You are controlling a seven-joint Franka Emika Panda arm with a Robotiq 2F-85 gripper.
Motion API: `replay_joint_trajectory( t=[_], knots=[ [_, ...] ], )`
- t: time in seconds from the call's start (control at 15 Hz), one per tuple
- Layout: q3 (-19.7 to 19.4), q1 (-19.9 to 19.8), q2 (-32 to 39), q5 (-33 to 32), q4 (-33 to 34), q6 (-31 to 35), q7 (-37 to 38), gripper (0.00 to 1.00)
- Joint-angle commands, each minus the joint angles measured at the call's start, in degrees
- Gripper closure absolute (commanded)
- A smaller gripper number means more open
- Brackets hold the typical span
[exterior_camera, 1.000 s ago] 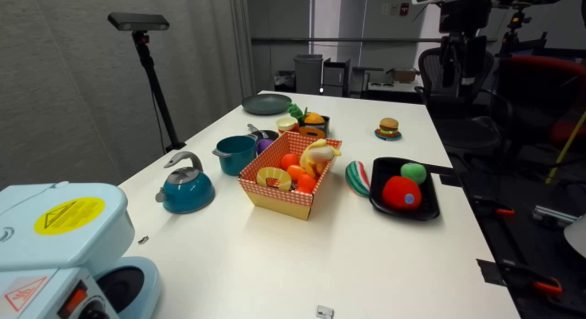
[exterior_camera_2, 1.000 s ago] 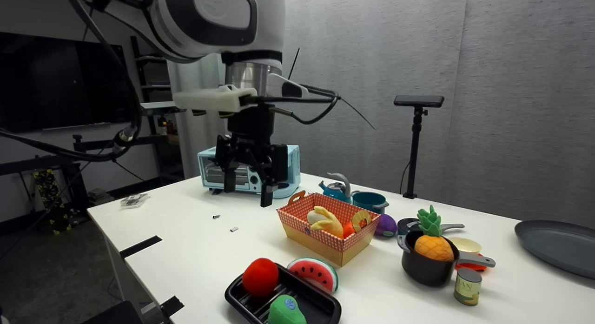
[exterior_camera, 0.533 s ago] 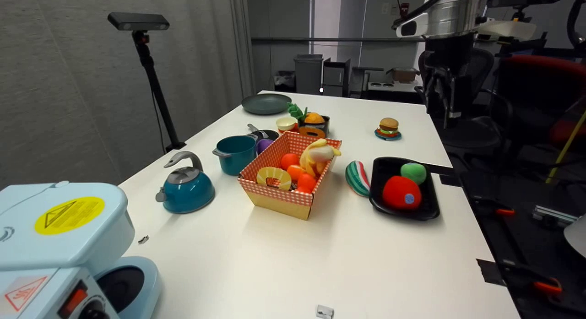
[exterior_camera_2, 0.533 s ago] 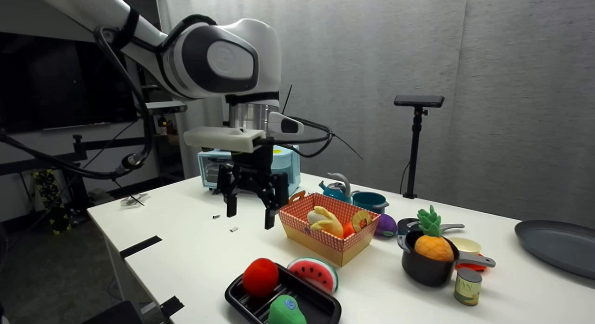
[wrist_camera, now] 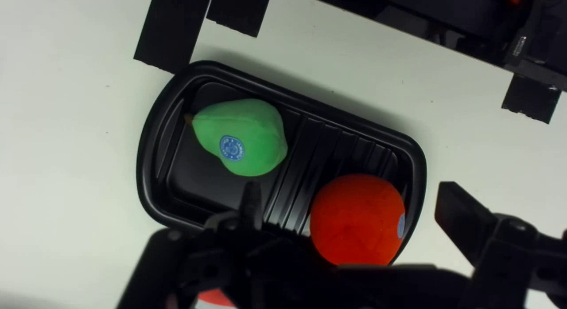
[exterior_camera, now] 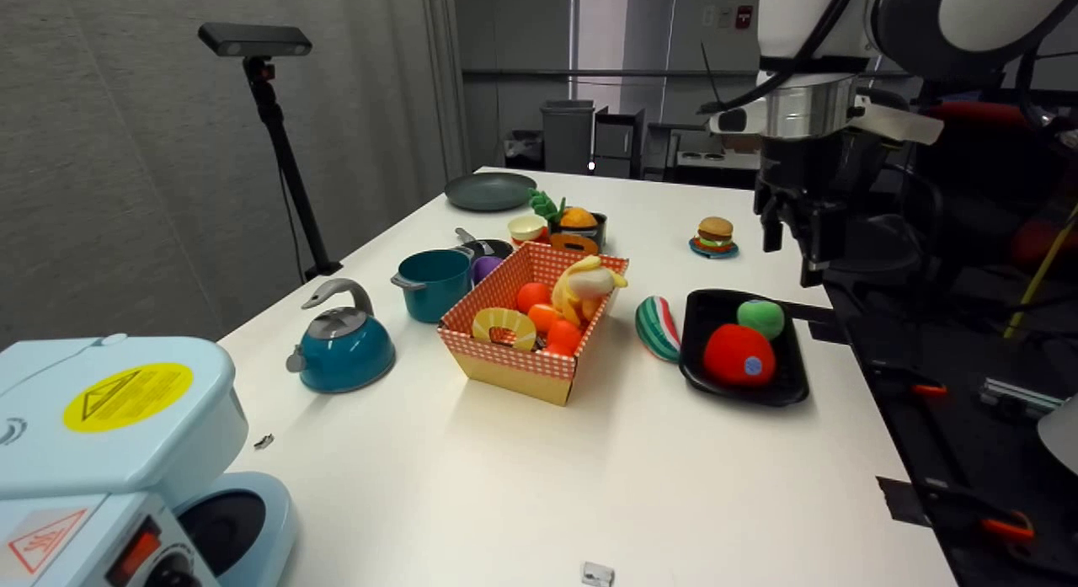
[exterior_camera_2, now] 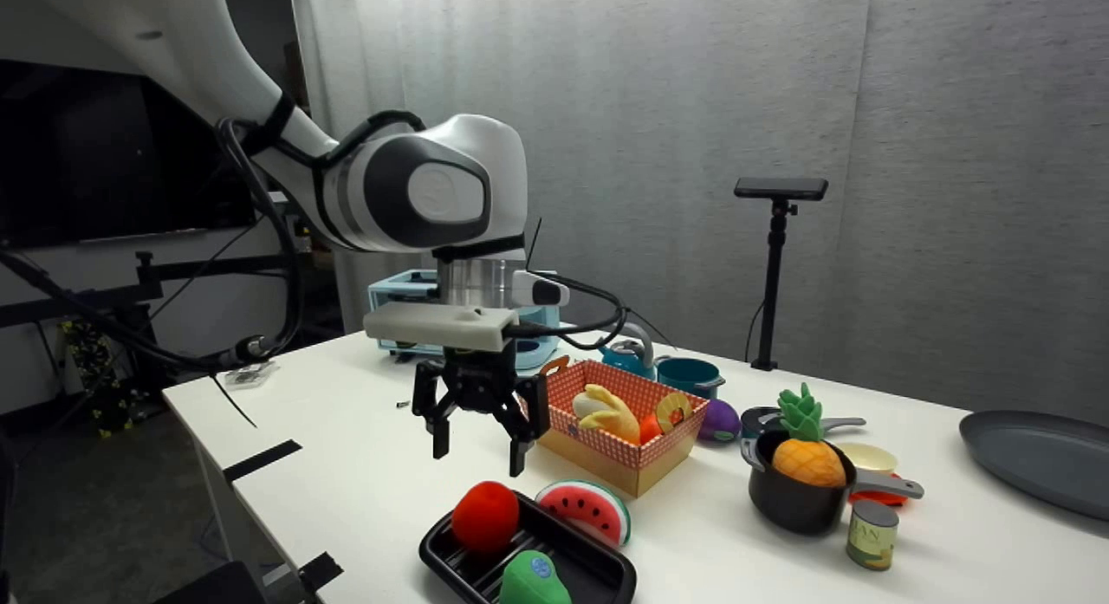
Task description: Take the orange plush toy from the tray and put it in the box
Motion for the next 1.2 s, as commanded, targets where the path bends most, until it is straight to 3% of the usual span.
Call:
replay_joint_trajectory(
  t=[0.0,1.13],
  knots=[
    [0.5,0.4,3.4,-2.5,-0.5,4.7,-1.7,0.00],
    [4.6,1.3,16.5,-7.0,0.6,16.0,-1.9,0.00]
  ],
)
